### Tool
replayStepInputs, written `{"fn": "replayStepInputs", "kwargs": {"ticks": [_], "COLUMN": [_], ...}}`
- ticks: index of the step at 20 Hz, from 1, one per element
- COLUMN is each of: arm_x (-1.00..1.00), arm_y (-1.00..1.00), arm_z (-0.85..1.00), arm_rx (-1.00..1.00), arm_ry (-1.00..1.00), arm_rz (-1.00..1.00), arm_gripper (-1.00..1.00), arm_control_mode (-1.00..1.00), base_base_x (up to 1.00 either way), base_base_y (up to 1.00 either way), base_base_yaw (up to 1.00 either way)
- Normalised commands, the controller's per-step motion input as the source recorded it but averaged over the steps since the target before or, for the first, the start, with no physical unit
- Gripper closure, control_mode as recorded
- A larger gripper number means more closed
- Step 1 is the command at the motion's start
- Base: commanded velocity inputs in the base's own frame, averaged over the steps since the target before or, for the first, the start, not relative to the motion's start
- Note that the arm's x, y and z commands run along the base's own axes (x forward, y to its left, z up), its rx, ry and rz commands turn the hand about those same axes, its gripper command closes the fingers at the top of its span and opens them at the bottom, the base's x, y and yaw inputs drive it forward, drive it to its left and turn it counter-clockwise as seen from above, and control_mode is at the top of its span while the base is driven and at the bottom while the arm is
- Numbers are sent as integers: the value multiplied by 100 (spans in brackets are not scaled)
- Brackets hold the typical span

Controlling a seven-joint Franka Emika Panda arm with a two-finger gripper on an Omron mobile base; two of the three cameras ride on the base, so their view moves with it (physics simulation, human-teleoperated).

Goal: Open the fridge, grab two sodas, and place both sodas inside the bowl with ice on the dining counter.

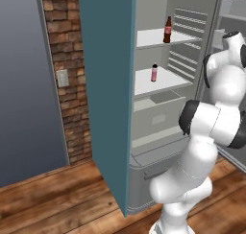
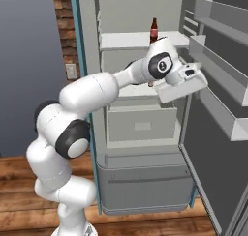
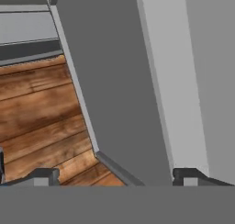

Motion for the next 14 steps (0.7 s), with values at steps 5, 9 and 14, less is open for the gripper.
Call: {"fn": "replayStepInputs", "kwargs": {"ticks": [5,9,14], "arm_x": [-42,-52,-75], "arm_y": [96,98,97], "arm_z": [0,-35,-71], "arm_rx": [7,18,22], "arm_ry": [-3,-9,-12], "arm_rz": [10,8,-6], "arm_gripper": [-100,-100,-100], "arm_control_mode": [-100,-100,-100], "base_base_x": [0,0,0], "base_base_y": [0,0,0], "base_base_yaw": [0,0,0]}}
